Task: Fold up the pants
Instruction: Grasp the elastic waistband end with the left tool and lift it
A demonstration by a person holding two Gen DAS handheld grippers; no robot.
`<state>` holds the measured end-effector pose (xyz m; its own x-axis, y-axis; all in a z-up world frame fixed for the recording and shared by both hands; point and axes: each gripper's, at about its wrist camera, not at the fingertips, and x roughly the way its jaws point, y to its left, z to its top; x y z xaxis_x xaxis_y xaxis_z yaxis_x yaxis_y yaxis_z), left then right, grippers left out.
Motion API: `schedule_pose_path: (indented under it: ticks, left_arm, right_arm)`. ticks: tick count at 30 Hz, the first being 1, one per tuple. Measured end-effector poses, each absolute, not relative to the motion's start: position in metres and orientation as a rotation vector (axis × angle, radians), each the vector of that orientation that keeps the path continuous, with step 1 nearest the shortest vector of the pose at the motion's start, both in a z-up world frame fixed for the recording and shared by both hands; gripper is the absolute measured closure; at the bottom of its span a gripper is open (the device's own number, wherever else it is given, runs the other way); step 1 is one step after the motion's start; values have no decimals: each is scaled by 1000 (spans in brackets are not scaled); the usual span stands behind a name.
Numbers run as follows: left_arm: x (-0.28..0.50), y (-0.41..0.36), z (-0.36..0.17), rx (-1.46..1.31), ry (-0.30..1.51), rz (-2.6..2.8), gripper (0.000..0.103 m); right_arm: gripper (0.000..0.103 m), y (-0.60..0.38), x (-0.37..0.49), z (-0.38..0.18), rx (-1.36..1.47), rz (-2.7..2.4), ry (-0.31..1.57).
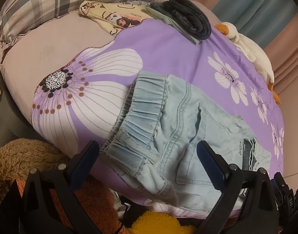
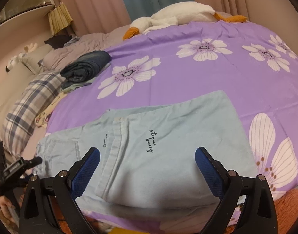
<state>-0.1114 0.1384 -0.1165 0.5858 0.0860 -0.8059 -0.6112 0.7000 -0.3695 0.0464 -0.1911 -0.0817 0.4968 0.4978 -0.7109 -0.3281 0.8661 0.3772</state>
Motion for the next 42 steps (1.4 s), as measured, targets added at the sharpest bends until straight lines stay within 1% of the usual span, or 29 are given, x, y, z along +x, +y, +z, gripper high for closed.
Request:
schedule_pose_path:
  ticks: [8,19,32,36,38,42]
  left_arm:
    - [-108,143,-127,-720,887,443,2]
    - [-107,141,-129,-711,889,443,1]
    - [-113,146,-129,-831,863,373,3]
    - [-115,147,-130,-854,846,358,7]
    - [-117,147,-130,-858,836,362,11]
    - [-122,148,-130,-876,818,357,26]
  right_arm:
    - [5,-193,48,-87,212,497,941]
    - [5,-194,49,-94,222,495,964]
    - [5,-193,51,-98,236,504,980]
    - [5,-193,53,-100,243,513,986]
    - [5,-192,53,-100,246,516,989]
    - [5,-191,53,-102,250,526,995]
